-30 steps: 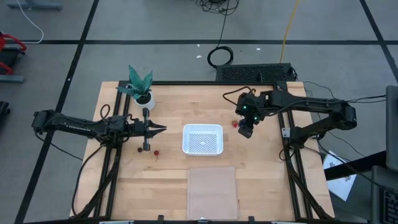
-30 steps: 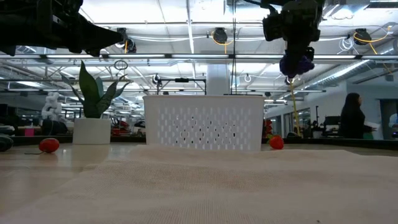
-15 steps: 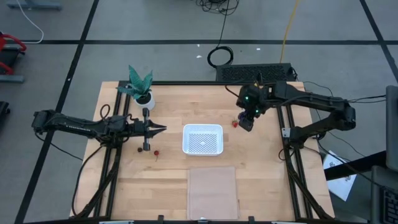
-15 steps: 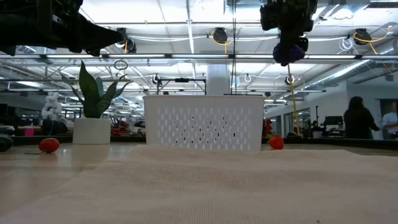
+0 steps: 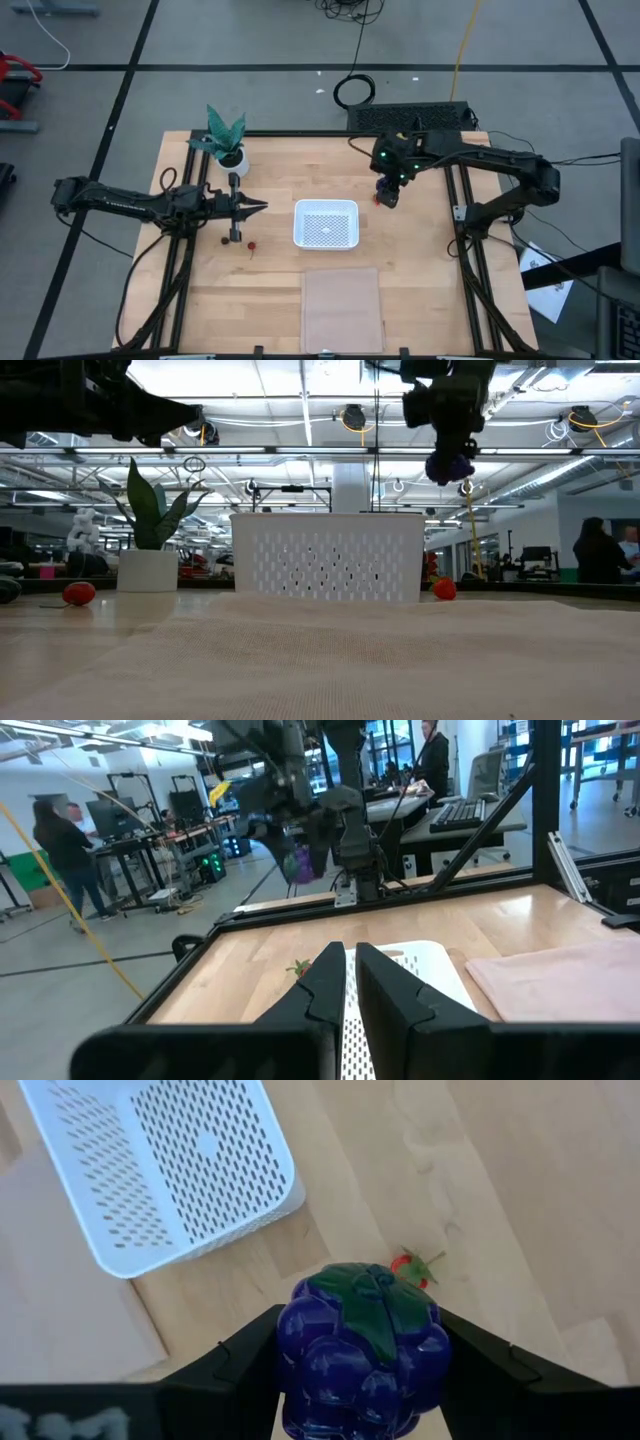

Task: Pick and placing Produce into tupperware
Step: Put the purple grapes into the white bin, then put the red cherry into the white bin

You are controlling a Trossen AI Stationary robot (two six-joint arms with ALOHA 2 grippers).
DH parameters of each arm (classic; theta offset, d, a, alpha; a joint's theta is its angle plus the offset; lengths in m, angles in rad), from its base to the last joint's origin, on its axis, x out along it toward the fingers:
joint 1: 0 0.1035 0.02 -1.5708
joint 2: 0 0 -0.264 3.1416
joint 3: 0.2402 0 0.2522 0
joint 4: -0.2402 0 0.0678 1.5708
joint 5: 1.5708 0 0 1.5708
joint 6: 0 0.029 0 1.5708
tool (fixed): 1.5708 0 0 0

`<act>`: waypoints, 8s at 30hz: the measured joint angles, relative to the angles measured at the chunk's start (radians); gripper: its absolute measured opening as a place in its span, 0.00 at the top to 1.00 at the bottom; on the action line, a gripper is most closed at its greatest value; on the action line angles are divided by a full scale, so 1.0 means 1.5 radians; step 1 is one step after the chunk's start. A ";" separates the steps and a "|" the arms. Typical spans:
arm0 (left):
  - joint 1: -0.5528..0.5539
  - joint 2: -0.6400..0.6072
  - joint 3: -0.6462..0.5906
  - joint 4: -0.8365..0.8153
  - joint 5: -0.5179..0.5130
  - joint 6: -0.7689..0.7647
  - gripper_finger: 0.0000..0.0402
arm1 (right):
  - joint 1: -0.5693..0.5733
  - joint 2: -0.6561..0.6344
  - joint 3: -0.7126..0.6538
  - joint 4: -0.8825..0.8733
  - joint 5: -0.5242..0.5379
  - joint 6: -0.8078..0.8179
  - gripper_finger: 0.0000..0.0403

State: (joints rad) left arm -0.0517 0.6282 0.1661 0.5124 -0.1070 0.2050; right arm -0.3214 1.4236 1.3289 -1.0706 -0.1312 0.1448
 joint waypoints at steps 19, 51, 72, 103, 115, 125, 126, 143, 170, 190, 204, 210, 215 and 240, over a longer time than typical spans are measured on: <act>0.000 0.000 0.000 0.000 0.000 0.001 0.92 | 0.023 0.169 0.168 -0.003 -0.003 -0.082 0.50; 0.000 0.000 0.000 -0.010 0.001 0.002 0.92 | 0.137 0.273 0.213 0.156 -0.037 -0.338 0.50; 0.000 0.000 0.000 -0.016 0.001 0.000 0.92 | 0.169 0.337 0.192 0.225 -0.074 -0.409 0.50; 0.000 0.000 0.000 -0.030 0.001 0.005 0.92 | 0.162 0.371 0.127 0.248 -0.016 -0.455 0.50; 0.000 0.000 0.000 -0.030 0.001 0.005 0.92 | 0.160 0.371 0.091 0.266 -0.017 -0.439 0.50; 0.000 0.000 0.000 -0.030 0.001 0.004 0.92 | 0.163 0.371 0.065 0.297 -0.017 -0.443 0.50; 0.000 0.000 0.000 -0.030 0.001 0.005 0.92 | 0.163 0.371 0.065 0.300 -0.017 -0.443 0.50; 0.000 0.000 0.000 -0.032 0.001 0.007 0.92 | 0.165 0.371 0.065 0.312 -0.018 -0.446 0.45; 0.000 0.000 0.000 -0.034 0.001 0.005 0.92 | 0.173 0.372 0.065 0.306 -0.020 -0.398 0.35; 0.000 0.000 0.000 -0.035 0.001 0.005 0.92 | 0.185 0.345 0.099 0.279 0.001 -0.390 0.26; 0.000 0.000 0.000 -0.035 0.001 0.005 0.92 | 0.185 0.331 0.099 0.253 0.087 -0.389 0.38; 0.000 0.000 0.000 -0.035 0.001 0.003 0.92 | 0.189 0.331 0.099 0.258 0.087 -0.404 0.60; 0.000 0.000 0.000 -0.035 0.001 0.005 0.92 | 0.194 0.331 0.099 0.259 0.087 -0.424 0.76; 0.000 0.000 0.000 -0.035 0.001 0.005 0.92 | 0.194 0.287 0.098 0.256 0.086 -0.404 0.99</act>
State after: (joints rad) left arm -0.0517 0.6285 0.1658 0.4599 -0.1062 0.2120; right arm -0.0307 1.8538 1.4761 -0.6870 -0.0017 -0.4619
